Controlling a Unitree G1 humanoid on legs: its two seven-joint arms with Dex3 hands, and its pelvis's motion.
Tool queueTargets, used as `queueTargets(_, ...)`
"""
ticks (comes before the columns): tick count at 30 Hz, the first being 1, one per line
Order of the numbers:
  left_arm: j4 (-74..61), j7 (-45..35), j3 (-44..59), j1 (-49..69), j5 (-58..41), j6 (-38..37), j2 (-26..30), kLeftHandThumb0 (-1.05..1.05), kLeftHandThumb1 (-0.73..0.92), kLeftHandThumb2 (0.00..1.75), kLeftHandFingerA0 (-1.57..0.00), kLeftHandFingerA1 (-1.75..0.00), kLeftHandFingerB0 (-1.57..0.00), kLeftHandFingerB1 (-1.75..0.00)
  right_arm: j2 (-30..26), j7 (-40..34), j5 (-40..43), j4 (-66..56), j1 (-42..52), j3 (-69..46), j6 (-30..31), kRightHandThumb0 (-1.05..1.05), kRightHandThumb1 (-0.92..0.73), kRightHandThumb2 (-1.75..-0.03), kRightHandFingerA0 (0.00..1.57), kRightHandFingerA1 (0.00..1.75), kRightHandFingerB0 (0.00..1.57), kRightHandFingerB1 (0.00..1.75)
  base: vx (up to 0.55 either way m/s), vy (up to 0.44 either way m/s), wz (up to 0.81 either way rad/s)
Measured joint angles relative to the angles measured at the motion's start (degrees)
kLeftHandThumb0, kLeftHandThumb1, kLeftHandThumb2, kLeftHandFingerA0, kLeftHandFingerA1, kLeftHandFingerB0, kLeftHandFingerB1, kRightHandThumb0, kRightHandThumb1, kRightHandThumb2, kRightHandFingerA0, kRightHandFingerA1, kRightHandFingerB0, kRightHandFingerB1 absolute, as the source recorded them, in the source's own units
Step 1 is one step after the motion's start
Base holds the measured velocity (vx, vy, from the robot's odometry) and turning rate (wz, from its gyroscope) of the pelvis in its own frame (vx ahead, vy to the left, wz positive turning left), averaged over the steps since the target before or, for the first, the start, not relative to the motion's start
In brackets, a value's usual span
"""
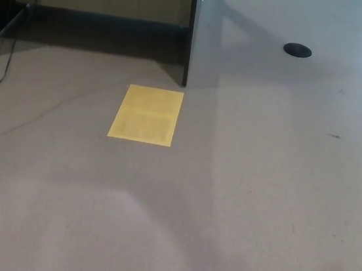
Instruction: A person is holding a plastic bag and the robot extends its left hand to grab the bag by hooking its thumb into the holes at the top and brings its hand down by its side. Then it extends its arm again to hand the plastic bag back to the person.
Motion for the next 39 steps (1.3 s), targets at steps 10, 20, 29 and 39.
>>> queueTargets(10, 4.0, 4.0, 0.8, -0.8, 0.0, -9.6, 1.9, -0.42, 0.45, 0.73, -0.46, -0.56, -0.34, -0.45, -1.7, -2.2, -1.1, 3.8, -1.4, 1.3, -6.7, -0.31, -0.67, -0.60, 0.80, 0.74, 0.59, 0.42, 0.00, 0.000, 0.00)
queueTargets(20, 7.5, 5.8, 0.6, -1.2, 0.0, -15.4, 2.2, -0.35, 0.49, 0.55, -0.34, -0.39, -0.29, -0.31, -2.0, -3.4, -1.8, 5.5, -1.6, 1.7, -10.7, -0.28, -0.68, -0.60, 0.81, 0.68, 0.61, 0.43, 0.00, 0.000, 0.00)
queueTargets(29, 6.8, 8.2, -0.4, 1.3, 0.6, -20.0, 2.6, -0.50, 0.41, 0.70, -0.33, -0.48, -0.25, -0.40, -2.0, -3.9, -2.2, 7.0, -0.1, 2.3, -13.2, -0.28, -0.68, -0.60, 0.82, 0.71, 0.62, 0.44, 0.00, 0.000, 0.00)
queueTargets(39, -18.0, 10.7, 0.3, 2.5, 1.8, -22.0, 3.1, -0.40, 0.49, 0.56, -0.33, -0.36, -0.31, -0.32, -1.9, -4.4, -2.4, 7.5, -0.1, 2.5, -13.5, -0.29, -0.69, -0.61, 0.80, 0.66, 0.62, 0.44, 0.00, 0.000, 0.00)
